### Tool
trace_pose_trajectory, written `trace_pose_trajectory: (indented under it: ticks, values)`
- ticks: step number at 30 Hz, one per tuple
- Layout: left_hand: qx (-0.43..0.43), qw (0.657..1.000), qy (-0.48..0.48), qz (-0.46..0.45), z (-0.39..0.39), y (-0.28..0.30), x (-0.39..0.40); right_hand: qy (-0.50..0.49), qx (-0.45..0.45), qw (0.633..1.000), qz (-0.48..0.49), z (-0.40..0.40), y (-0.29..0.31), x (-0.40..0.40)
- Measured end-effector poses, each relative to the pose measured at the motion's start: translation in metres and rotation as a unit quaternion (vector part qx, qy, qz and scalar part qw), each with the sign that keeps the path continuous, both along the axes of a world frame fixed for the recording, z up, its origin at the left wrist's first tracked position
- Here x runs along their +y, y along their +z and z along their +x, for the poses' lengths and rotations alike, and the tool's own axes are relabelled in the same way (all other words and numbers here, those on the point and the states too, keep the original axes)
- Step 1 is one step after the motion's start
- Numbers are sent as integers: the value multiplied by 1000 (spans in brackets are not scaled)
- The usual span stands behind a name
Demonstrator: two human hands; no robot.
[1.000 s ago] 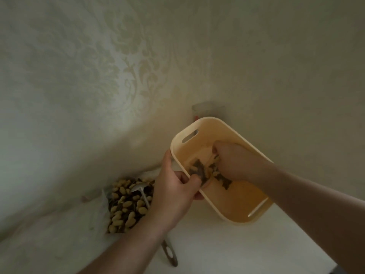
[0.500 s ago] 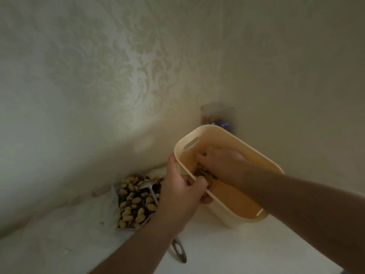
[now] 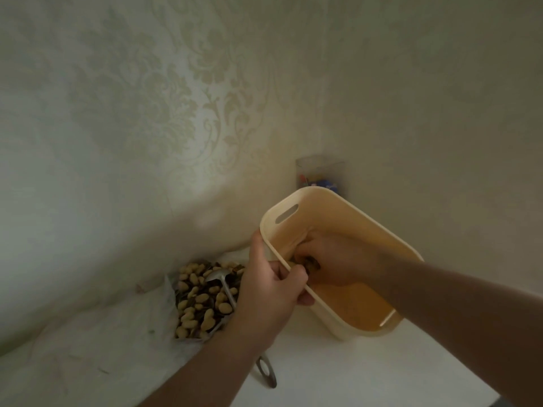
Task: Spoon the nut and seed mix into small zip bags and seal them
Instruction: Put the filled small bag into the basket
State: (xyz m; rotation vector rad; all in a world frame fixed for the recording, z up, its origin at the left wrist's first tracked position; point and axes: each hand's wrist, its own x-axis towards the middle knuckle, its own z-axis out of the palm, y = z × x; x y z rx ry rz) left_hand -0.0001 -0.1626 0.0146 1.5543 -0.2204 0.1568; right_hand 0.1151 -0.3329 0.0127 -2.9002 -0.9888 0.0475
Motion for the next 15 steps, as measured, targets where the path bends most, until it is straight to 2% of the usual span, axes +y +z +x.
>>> trace_pose_trajectory:
  ticks: [6,8,11,15]
  values:
    - [-7,999,-29,22,4,0,-2,-47,32,993,105,-3,3,2]
    - [-2,999,-29,14,7,0,-1,-18,-21,997,75,-1,2,3]
    - [12,1000,-5,-5,16,-1,-1,-30,19,998,59,3,7,0]
    - [38,998,32,-26,42,-6,-10,-75,16,997,31,11,31,-3]
